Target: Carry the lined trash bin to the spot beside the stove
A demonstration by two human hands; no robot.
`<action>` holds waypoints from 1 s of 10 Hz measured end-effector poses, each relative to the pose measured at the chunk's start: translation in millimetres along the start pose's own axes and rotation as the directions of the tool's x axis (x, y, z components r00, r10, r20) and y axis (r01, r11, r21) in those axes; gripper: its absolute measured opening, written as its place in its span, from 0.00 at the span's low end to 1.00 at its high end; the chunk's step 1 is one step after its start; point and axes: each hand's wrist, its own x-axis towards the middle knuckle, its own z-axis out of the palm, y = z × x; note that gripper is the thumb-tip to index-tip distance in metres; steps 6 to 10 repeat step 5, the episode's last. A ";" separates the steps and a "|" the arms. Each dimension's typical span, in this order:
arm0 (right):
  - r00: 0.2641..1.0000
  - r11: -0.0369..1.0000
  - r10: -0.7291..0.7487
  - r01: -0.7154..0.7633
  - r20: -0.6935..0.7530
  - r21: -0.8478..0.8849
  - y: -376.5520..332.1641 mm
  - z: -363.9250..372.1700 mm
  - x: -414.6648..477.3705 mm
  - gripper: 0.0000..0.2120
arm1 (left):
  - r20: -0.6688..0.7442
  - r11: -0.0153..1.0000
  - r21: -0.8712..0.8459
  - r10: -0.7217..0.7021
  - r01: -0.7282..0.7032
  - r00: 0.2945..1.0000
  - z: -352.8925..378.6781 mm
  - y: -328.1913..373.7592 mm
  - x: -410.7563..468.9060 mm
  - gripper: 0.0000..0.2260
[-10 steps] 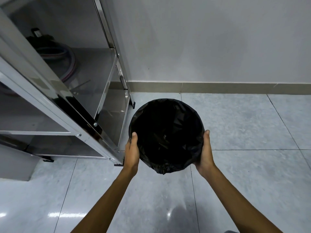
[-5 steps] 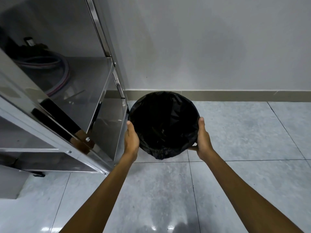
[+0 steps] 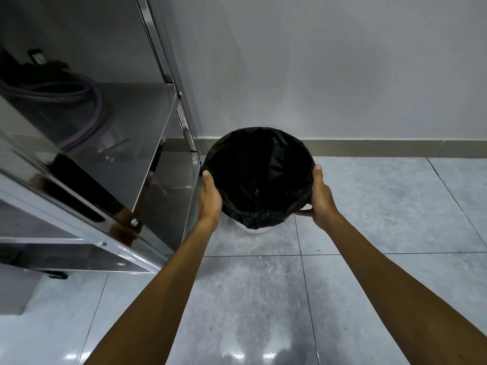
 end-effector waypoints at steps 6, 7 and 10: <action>0.943 0.732 -0.319 0.184 -0.091 -0.656 -29.7 -12.4 2.9 0.34 | 0.067 0.531 0.832 0.196 -0.163 0.978 -12.8 47.1 -2.6 0.36; 0.943 0.732 -0.319 0.184 -0.091 -0.656 -29.7 -12.4 2.9 0.34 | 0.067 0.531 0.832 0.196 -0.163 0.978 -12.8 47.1 -2.6 0.36; 0.943 0.732 -0.319 0.184 -0.091 -0.656 -29.7 -12.4 2.9 0.34 | 0.067 0.531 0.832 0.196 -0.163 0.978 -12.8 47.1 -2.6 0.36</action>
